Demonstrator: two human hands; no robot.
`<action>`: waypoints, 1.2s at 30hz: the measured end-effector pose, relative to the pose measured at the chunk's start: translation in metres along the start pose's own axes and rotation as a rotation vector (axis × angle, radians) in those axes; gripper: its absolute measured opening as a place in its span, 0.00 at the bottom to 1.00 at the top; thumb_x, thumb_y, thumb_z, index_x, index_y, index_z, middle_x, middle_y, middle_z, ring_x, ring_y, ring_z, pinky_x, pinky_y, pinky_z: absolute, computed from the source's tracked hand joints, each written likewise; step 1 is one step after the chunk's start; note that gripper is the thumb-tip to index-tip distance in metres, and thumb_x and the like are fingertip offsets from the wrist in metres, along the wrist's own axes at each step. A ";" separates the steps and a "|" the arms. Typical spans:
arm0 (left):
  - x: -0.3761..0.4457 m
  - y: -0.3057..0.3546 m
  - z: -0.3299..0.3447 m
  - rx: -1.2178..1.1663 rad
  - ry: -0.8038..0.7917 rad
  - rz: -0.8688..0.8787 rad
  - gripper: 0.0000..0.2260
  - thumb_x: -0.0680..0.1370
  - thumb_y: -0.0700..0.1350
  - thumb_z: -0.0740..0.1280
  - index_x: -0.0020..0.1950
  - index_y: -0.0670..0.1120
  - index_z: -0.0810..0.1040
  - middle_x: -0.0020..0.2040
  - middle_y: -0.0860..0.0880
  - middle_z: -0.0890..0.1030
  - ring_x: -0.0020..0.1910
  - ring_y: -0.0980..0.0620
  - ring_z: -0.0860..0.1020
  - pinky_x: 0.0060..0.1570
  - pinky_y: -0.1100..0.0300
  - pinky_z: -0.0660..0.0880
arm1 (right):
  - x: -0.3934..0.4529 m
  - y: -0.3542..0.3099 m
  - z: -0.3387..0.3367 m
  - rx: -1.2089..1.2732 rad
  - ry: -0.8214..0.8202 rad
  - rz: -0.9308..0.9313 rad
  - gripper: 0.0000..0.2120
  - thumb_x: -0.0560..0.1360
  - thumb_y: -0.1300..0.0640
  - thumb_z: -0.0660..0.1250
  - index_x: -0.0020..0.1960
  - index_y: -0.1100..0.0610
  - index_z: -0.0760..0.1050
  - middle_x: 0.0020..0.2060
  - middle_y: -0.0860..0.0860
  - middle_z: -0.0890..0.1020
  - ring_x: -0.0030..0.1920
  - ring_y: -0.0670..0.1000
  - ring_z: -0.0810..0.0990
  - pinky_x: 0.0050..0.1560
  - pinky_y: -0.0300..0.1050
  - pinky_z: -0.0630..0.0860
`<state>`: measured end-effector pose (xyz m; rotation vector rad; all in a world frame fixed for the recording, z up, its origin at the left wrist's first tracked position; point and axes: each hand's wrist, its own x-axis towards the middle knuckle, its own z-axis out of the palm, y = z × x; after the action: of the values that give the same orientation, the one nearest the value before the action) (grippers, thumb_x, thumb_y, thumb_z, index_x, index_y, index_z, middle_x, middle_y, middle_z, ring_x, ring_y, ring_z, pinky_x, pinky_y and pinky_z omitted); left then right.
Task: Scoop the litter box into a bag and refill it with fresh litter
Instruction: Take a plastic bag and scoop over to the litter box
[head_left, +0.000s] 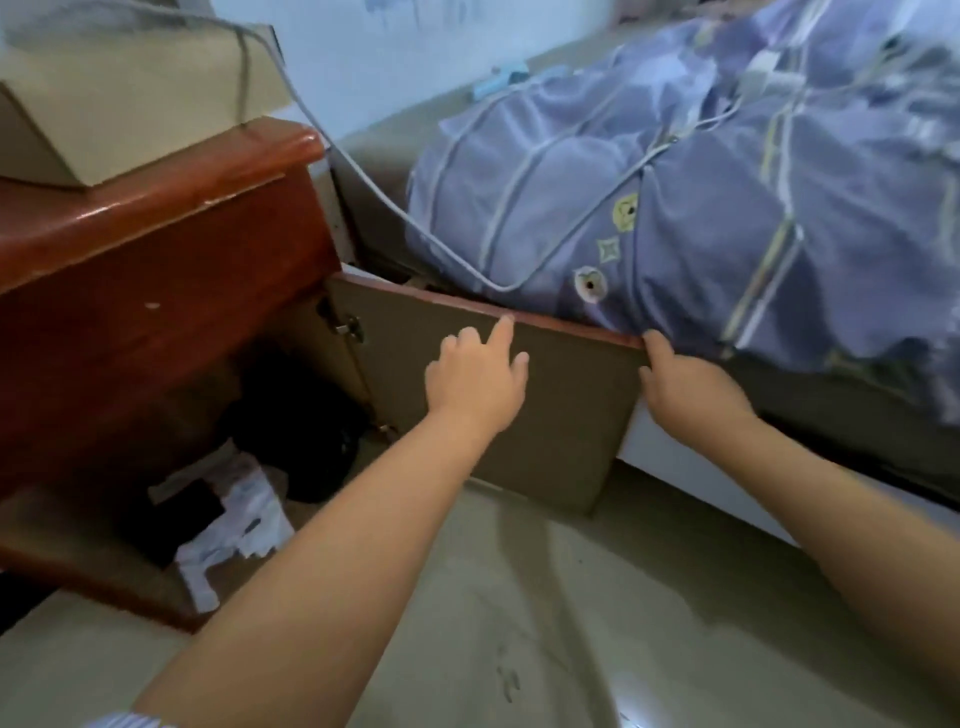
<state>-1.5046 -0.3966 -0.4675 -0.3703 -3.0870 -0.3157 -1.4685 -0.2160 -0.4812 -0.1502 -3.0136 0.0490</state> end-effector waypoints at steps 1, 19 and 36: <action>0.011 0.014 0.002 -0.033 -0.020 -0.007 0.22 0.81 0.54 0.51 0.75 0.53 0.56 0.68 0.41 0.67 0.67 0.41 0.65 0.61 0.49 0.67 | -0.004 0.008 0.007 0.029 0.030 -0.073 0.05 0.68 0.68 0.70 0.43 0.66 0.77 0.30 0.63 0.80 0.28 0.63 0.79 0.20 0.45 0.69; -0.067 -0.040 -0.004 -0.384 -0.133 -0.184 0.12 0.76 0.50 0.62 0.59 0.50 0.70 0.45 0.48 0.69 0.48 0.46 0.73 0.45 0.60 0.65 | -0.010 -0.036 -0.005 0.247 -0.002 -0.308 0.14 0.77 0.60 0.58 0.59 0.63 0.75 0.57 0.60 0.77 0.58 0.59 0.74 0.57 0.51 0.70; -0.183 -0.258 -0.033 0.128 0.035 -0.407 0.31 0.78 0.41 0.60 0.76 0.38 0.47 0.75 0.41 0.56 0.75 0.44 0.55 0.72 0.55 0.58 | -0.031 -0.367 0.017 0.099 -0.114 -0.770 0.25 0.81 0.56 0.51 0.76 0.57 0.49 0.75 0.54 0.53 0.76 0.55 0.47 0.74 0.50 0.53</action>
<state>-1.3879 -0.6917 -0.4938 0.2672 -3.1026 -0.1233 -1.4755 -0.5847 -0.4878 1.0366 -2.9412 0.1327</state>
